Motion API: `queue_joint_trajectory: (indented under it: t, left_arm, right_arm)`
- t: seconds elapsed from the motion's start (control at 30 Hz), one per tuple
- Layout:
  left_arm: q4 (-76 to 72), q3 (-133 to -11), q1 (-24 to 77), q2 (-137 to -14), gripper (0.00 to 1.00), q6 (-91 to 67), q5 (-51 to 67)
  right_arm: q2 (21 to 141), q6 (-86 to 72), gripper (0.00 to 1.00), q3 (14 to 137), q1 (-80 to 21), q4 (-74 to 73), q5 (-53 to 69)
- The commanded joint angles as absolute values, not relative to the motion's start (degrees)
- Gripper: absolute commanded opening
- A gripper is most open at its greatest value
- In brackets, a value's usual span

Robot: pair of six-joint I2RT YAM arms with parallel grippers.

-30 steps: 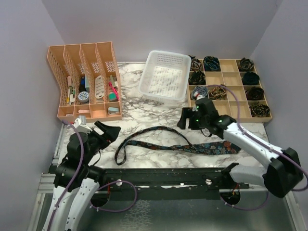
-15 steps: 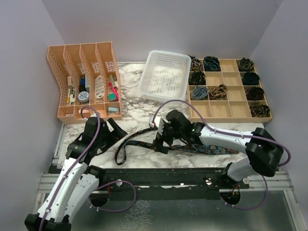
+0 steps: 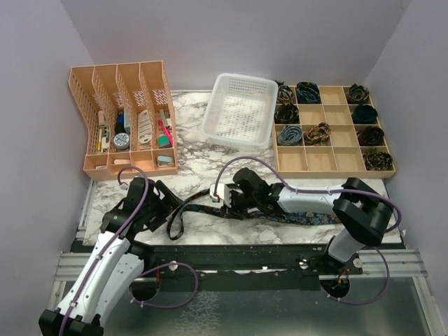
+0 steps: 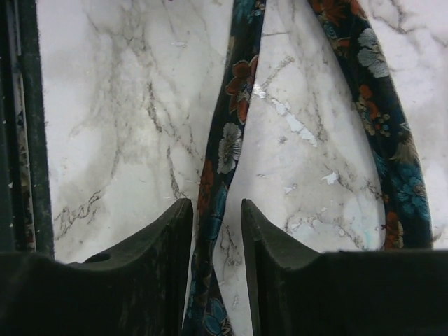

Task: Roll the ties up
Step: Flatten out the tie at the center of the board.

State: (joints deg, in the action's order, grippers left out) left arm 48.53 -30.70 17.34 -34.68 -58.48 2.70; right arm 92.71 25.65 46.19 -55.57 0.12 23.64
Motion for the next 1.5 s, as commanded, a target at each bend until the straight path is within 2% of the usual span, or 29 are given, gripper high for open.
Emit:
queue_joint_trajectory:
  t: [0.0,0.07,0.1,0.13,0.3,0.33,0.4,0.47,0.5,0.57,0.63,0.77,0.9,1.1,1.47]
  left_arm:
    - [49.86,-28.61,17.45,-33.61,0.91,-62.69,0.43]
    - [49.86,-28.65,17.41,-34.00,0.90,-63.08,-0.35]
    - [49.95,-28.80,17.40,-34.15,0.89,-63.15,-1.67]
    - [50.09,-28.90,17.40,-34.33,0.89,-63.75,-2.29]
    - [49.92,-28.56,17.40,-34.61,0.88,-66.66,-5.07]
    - [49.92,-28.56,17.40,-34.75,0.88,-67.08,-5.73]
    - [49.88,-28.77,17.40,-35.04,0.88,-67.81,-7.58]
    - [49.89,-29.11,17.42,-35.47,0.88,-68.09,-8.55]
    - [49.85,-29.16,17.41,-35.69,0.88,-68.11,-8.94]
    - [49.88,-29.05,17.41,-36.17,0.87,-68.43,-9.24]
    - [49.72,-29.09,17.40,-36.65,0.88,-68.82,-9.03]
    - [49.02,-27.95,17.40,-36.95,0.87,-69.77,-8.05]
    - [47.86,-25.99,17.40,-36.43,0.86,-70.86,-6.35]
    - [47.81,-25.18,17.42,-36.88,0.81,-71.11,-5.91]
    - [47.20,-23.72,17.45,-36.16,0.81,-71.97,-5.18]
  right_arm:
    - [92.52,27.16,0.30,45.47,-56.05,7.77,16.39]
    - [92.93,27.51,0.16,45.88,-56.07,7.96,12.46]
    - [93.41,27.96,0.06,45.96,-56.06,8.05,10.04]
    - [94.13,28.40,0.02,45.84,-56.05,8.29,7.54]
    - [96.75,30.73,0.01,45.34,-56.01,8.50,-1.59]
    - [96.18,30.24,0.04,44.81,-56.03,9.38,-2.36]
    - [93.80,28.73,0.18,44.56,-56.02,9.08,-1.38]
    - [91.16,28.09,0.54,45.23,-56.06,7.05,2.31]
    - [89.67,28.00,0.67,45.64,-56.05,5.90,4.08]
    - [86.66,27.47,0.89,46.10,-56.02,4.16,5.92]
    - [84.04,27.32,0.99,45.44,-56.06,3.96,5.63]
    - [82.89,29.18,1.00,42.80,-55.65,5.83,0.79]
    - [86.28,30.16,1.00,46.70,-54.29,-3.40,9.58]
    - [91.95,27.93,1.00,50.46,-51.99,-3.75,10.01]
    - [98.16,32.53,1.00,56.46,-47.04,-8.41,18.02]
